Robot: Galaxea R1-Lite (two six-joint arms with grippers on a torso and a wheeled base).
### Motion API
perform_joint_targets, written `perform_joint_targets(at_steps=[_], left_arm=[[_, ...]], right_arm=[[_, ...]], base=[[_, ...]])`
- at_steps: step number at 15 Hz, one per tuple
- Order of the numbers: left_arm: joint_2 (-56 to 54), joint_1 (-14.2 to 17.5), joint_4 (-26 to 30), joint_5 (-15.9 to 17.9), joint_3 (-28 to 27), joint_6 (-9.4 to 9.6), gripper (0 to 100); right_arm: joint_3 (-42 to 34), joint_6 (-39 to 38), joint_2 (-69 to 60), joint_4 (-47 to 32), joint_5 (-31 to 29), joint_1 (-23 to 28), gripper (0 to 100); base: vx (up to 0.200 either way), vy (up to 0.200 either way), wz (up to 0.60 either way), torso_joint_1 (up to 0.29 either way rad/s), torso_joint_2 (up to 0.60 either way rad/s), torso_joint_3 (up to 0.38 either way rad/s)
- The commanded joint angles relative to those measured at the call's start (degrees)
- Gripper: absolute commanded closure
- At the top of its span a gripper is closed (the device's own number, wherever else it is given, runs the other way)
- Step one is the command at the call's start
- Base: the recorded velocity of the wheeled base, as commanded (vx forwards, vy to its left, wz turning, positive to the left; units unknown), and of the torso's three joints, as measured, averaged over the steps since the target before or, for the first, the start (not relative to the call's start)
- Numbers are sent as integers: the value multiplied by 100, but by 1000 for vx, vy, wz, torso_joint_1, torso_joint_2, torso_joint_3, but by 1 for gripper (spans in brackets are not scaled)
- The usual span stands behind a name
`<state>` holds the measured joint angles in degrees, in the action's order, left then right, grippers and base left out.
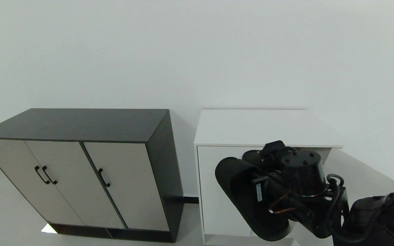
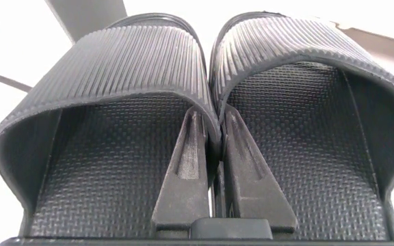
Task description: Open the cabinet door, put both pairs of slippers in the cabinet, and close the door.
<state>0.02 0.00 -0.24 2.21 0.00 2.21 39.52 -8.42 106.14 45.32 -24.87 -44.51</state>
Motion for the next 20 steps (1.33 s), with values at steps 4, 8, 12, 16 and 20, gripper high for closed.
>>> perform_joint_targets(at_steps=[4,8,12,16,20], left_arm=[[6,0,-2,-1,0,-1,100],[6,0,-2,-1,0,-1,100],[15,-9,-2,-1,0,-1,100],[15,-9,-2,-1,0,-10,100],[15,0,-2,-1,0,-1,100]], right_arm=[[-41,-10,-67,55,8,12,100],[-76,-10,-147,55,17,21,100],[-85,-10,-217,55,35,74,100],[-129,-10,-340,55,70,118,100],[-190,-10,-454,55,96,197,100]], base=[[0,-150,0,-1,-2,3],[0,-200,0,6,6,4],[0,-200,0,2,2,1],[0,-200,0,-1,5,2],[0,-200,0,1,0,5]])
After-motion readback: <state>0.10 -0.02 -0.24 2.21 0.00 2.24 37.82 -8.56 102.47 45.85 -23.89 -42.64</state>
